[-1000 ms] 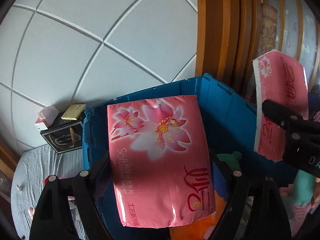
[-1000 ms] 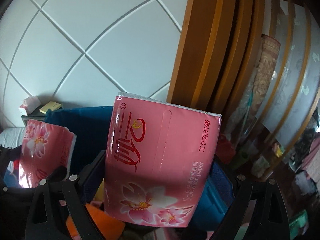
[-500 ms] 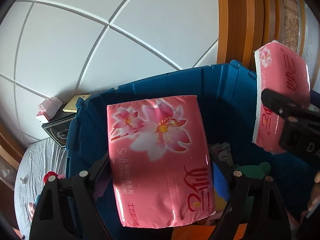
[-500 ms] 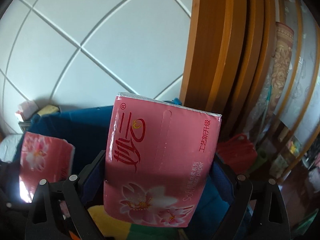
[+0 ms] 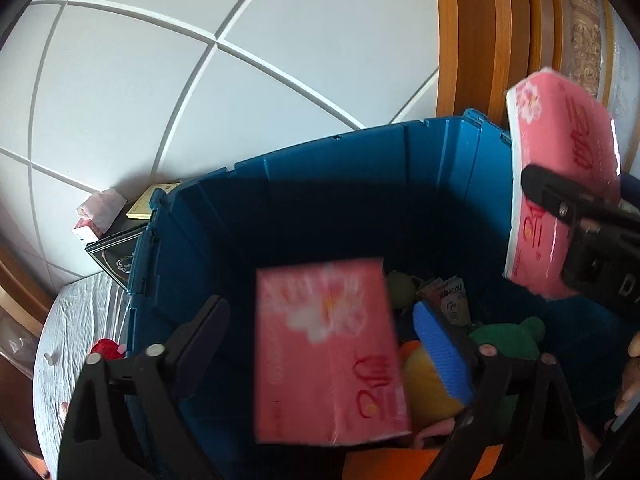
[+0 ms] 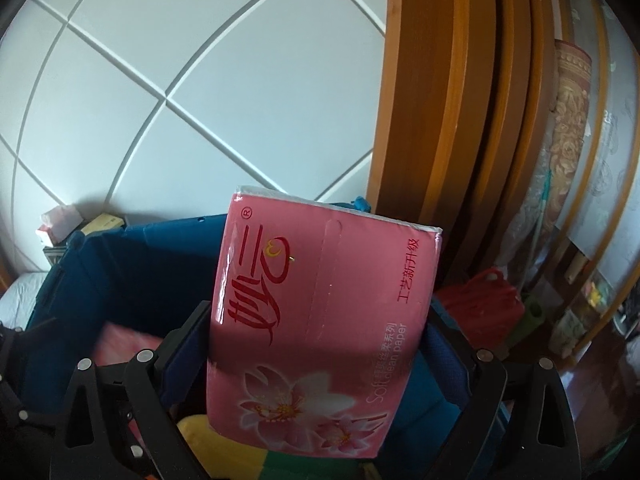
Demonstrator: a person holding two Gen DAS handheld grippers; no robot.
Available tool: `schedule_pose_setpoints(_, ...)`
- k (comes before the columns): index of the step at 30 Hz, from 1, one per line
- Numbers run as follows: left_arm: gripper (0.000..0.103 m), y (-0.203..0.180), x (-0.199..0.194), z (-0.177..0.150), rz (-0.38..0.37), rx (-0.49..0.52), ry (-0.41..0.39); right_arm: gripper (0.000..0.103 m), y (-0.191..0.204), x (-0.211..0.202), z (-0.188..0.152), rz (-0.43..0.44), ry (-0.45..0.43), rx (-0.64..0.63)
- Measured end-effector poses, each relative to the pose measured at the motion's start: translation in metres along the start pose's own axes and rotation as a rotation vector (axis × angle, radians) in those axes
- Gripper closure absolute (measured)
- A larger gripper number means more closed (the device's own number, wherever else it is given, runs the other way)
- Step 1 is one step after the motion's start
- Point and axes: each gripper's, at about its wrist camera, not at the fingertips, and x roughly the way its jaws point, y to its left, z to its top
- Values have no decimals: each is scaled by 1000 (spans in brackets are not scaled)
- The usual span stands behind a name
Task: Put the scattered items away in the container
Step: 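Open both grippers to drop the tissue packs into the crate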
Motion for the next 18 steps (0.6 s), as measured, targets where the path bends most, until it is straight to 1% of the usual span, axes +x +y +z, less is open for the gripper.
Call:
schedule_pose_setpoints(1, 0, 0, 0, 0, -5, 2, -1, 0, 1, -1, 0, 1, -4, 0)
schedule_pose_setpoints(5, 0, -3, 2, 0, -2, 19, 16, 0, 2, -4, 2, 10, -12, 4)
schedule_pose_setpoints(18, 0, -6, 1, 0, -10, 32, 22, 0, 5, 1, 3, 6, 18, -18)
